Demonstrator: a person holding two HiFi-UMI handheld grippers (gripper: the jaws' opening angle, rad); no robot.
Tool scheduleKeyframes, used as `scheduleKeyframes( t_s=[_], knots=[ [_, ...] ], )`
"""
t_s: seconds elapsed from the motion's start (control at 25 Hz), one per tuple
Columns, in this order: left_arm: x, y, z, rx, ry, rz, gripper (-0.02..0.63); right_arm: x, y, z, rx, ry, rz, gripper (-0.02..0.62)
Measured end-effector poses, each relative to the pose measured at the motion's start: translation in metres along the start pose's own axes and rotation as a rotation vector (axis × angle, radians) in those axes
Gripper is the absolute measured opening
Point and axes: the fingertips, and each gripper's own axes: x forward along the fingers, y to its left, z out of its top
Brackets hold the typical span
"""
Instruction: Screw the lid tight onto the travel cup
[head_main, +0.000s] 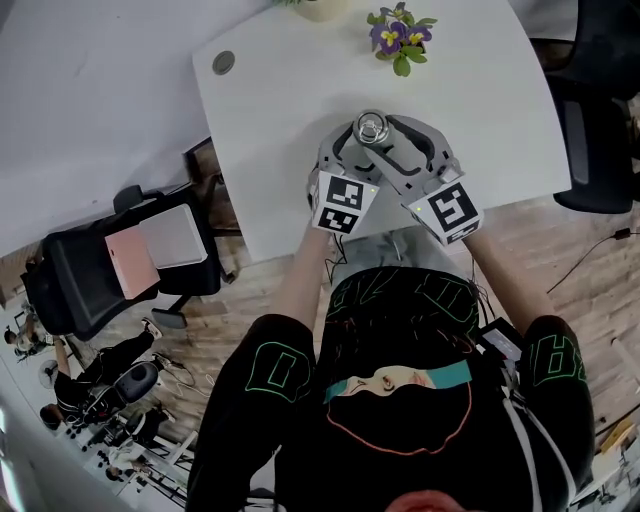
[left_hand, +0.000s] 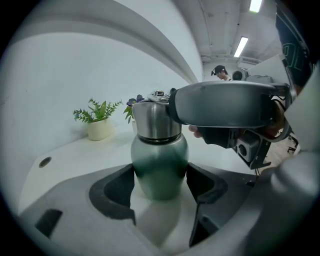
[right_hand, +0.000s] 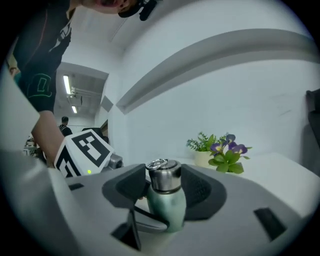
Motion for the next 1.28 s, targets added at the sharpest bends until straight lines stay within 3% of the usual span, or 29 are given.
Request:
scheduleKeyframes(
  t_s=[0.28,0.72,1.04,1.16,1.28],
  knots=[
    [0.001,-0.001,0.0,-0.005,-0.003,-0.001,0.336,-0.002,0.0,0.0,-0.003,0.034,0.047,0.228],
    [0.0,0.0,-0.002,-0.014,0.001,-0.014,0.336,-0.004,-0.001,0.009,-0.173,0.154,0.485,0.23],
    [-0.002,-0.002,0.001,-0.019,-0.001,-0.016,0.336,0.009,0.0,0.008,-0.12,0.251,0.802,0.235],
    [-0.004,-0.004,0.0,-0.022,0.006,-0.017,0.336,0.009,0.005,0.009,-0.106,0.263,0.868,0.229],
    [-0.004,-0.004,0.001,-0.021,0.005,-0.018,0.336,0.007,0.006,0.01,-0.102,0.26,0.853,0.227]
  ],
)
